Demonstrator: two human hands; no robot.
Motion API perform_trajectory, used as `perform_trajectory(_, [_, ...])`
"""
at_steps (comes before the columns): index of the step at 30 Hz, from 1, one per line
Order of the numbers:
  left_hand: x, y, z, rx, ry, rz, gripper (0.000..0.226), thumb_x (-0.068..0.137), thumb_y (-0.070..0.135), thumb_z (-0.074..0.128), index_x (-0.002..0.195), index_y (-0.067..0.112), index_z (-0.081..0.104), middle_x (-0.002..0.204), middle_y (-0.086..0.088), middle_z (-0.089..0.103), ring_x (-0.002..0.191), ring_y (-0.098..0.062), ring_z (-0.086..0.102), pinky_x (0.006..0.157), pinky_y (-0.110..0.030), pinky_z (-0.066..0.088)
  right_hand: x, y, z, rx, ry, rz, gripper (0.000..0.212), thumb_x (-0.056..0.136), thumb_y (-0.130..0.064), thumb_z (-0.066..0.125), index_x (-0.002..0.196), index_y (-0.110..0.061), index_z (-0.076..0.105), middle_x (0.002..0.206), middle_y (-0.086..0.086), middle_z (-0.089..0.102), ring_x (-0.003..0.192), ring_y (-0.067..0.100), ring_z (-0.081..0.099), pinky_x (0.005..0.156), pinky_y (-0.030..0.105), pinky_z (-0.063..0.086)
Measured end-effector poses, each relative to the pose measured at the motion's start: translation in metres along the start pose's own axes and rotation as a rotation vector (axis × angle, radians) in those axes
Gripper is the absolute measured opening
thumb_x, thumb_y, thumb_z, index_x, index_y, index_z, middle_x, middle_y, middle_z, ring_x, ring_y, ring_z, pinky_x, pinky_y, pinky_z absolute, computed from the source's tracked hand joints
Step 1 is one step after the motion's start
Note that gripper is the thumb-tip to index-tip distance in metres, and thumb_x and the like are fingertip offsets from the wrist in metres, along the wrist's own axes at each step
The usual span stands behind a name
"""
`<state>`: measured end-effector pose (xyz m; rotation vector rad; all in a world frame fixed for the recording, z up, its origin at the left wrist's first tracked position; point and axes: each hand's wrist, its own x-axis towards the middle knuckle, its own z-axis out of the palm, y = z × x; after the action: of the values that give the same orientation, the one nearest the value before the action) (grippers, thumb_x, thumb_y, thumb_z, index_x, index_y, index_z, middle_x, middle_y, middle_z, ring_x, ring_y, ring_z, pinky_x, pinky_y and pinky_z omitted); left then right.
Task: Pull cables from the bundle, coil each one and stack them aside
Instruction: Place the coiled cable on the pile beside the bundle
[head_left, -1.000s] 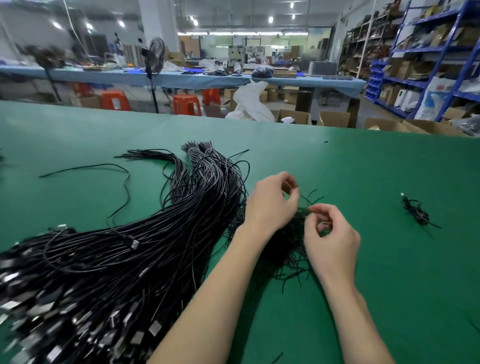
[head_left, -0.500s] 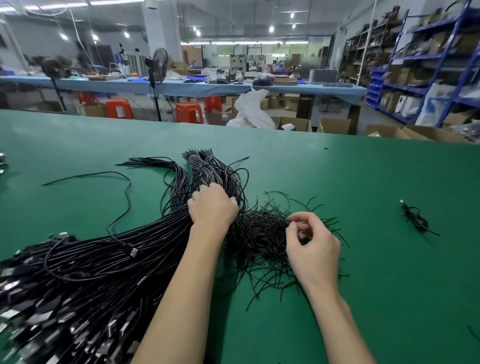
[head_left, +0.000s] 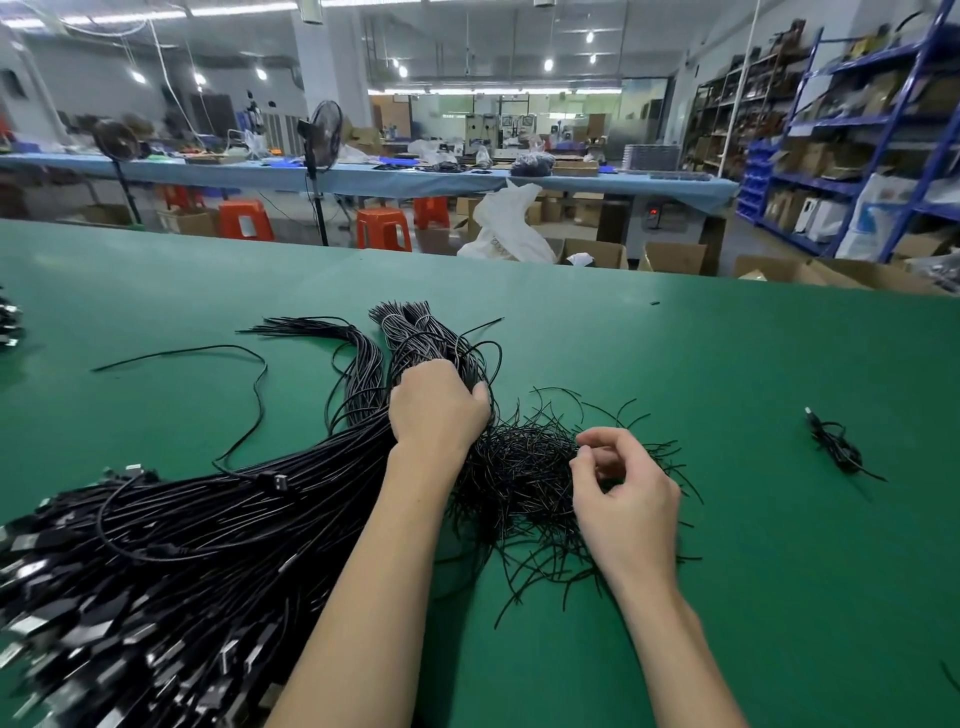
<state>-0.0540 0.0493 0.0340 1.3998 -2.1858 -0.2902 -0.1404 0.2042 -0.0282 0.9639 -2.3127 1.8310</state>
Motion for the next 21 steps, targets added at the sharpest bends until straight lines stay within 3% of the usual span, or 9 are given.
perform_trajectory(5, [-0.003, 0.005, 0.001, 0.023, -0.043, 0.02, 0.041, 0.095, 0.047, 0.058, 0.099, 0.006, 0.065, 0.106, -0.011, 0.067, 0.107, -0.032, 0.06, 0.09, -0.041, 0.049, 0.0, -0.002, 0.003, 0.003, -0.013, -0.011, 0.009, 0.092, -0.027, 0.064, 0.087, -0.035, 0.065, 0.075, -0.012, 0.068, 0.072, 0.015, 0.061, 0.071, 0.038, 0.055])
perform_trajectory(9, [-0.004, 0.006, 0.0, 0.001, -0.071, 0.019, 0.039, 0.094, 0.045, 0.059, 0.096, 0.007, 0.065, 0.104, -0.011, 0.068, 0.105, -0.031, 0.062, 0.082, -0.035, 0.048, -0.001, -0.007, 0.006, 0.018, -0.028, -0.031, 0.01, 0.091, -0.026, 0.065, 0.088, -0.035, 0.065, 0.074, -0.011, 0.069, 0.061, 0.012, 0.055, 0.07, 0.035, 0.054])
perform_trajectory(14, [-0.005, 0.01, -0.006, -0.056, -0.088, 0.014, 0.033, 0.094, 0.036, 0.06, 0.107, 0.006, 0.067, 0.107, -0.014, 0.069, 0.108, -0.033, 0.063, 0.083, -0.034, 0.047, 0.005, -0.027, 0.017, 0.089, -0.116, -0.036, 0.011, 0.091, -0.025, 0.064, 0.086, -0.034, 0.067, 0.075, -0.021, 0.071, 0.062, 0.003, 0.061, 0.063, 0.016, 0.048])
perform_trajectory(16, [-0.003, 0.01, -0.012, -0.07, -0.063, 0.01, 0.029, 0.095, 0.031, 0.058, 0.105, 0.006, 0.069, 0.107, -0.016, 0.069, 0.108, -0.034, 0.063, 0.084, -0.034, 0.047, 0.013, -0.039, 0.025, 0.216, -0.223, 0.036, 0.013, 0.094, -0.022, 0.062, 0.087, -0.03, 0.07, 0.075, -0.017, 0.074, 0.061, 0.0, 0.063, 0.063, 0.013, 0.049])
perform_trajectory(21, [-0.005, 0.018, -0.024, -0.197, -0.094, 0.055, 0.034, 0.102, 0.023, 0.047, 0.102, 0.0, 0.072, 0.105, -0.024, 0.07, 0.104, -0.039, 0.063, 0.089, -0.037, 0.05, 0.054, -0.069, 0.054, 0.382, -0.381, 0.338, 0.017, 0.092, -0.02, 0.062, 0.08, -0.019, 0.072, 0.068, -0.007, 0.07, 0.059, 0.012, 0.057, 0.05, 0.024, 0.039])
